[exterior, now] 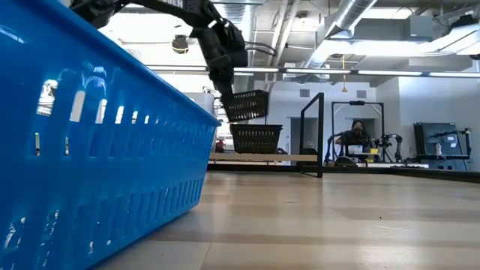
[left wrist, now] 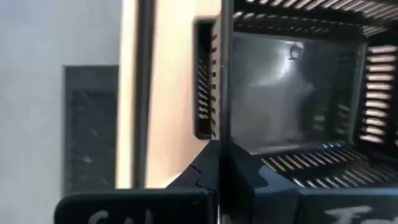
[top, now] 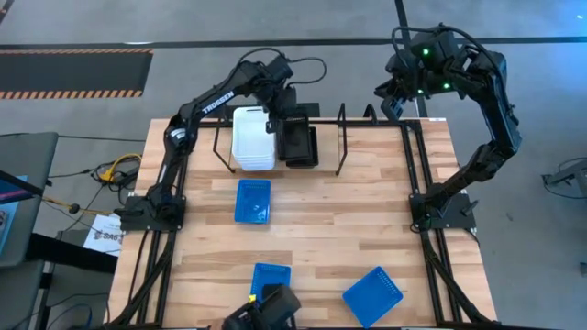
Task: Stack baskets on shelf by color
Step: Stack the black bin on top of the black bin on the shelf
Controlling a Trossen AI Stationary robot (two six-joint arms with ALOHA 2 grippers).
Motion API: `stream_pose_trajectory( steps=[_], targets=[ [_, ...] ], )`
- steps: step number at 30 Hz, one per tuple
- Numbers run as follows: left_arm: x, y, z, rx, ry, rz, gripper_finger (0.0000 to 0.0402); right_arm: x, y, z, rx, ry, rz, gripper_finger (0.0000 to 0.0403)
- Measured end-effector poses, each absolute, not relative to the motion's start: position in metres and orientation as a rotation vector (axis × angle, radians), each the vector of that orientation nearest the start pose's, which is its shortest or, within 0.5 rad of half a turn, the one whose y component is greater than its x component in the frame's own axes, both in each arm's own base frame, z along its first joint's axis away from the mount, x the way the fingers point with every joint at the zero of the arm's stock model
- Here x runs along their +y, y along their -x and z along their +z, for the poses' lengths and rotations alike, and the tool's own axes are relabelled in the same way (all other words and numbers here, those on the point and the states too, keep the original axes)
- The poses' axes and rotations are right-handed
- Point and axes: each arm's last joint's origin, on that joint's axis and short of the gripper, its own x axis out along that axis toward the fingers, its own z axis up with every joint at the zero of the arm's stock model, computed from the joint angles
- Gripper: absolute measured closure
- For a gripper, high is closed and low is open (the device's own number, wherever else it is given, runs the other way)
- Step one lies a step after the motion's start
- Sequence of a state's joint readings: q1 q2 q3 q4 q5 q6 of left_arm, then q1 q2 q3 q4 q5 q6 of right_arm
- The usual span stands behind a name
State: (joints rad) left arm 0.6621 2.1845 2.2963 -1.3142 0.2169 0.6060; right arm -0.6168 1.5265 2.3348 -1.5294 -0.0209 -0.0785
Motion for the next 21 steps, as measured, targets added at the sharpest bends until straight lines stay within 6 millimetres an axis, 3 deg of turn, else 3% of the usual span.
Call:
stream_pose_trajectory(
  steps=[8,21],
  targets=[
    [0.273,-0.368,0.293,1.138,-0.022,-0.025,0.0401,-0.121,-0.174,0.521,0.707,-0.154,-0.537,0.0337],
    [0.272,-0.368,0.292,1.144,-0.02,-0.032,0.0401,-0.146,-0.21,0.494,0.859,-0.193,-0.514,0.0337]
  ],
)
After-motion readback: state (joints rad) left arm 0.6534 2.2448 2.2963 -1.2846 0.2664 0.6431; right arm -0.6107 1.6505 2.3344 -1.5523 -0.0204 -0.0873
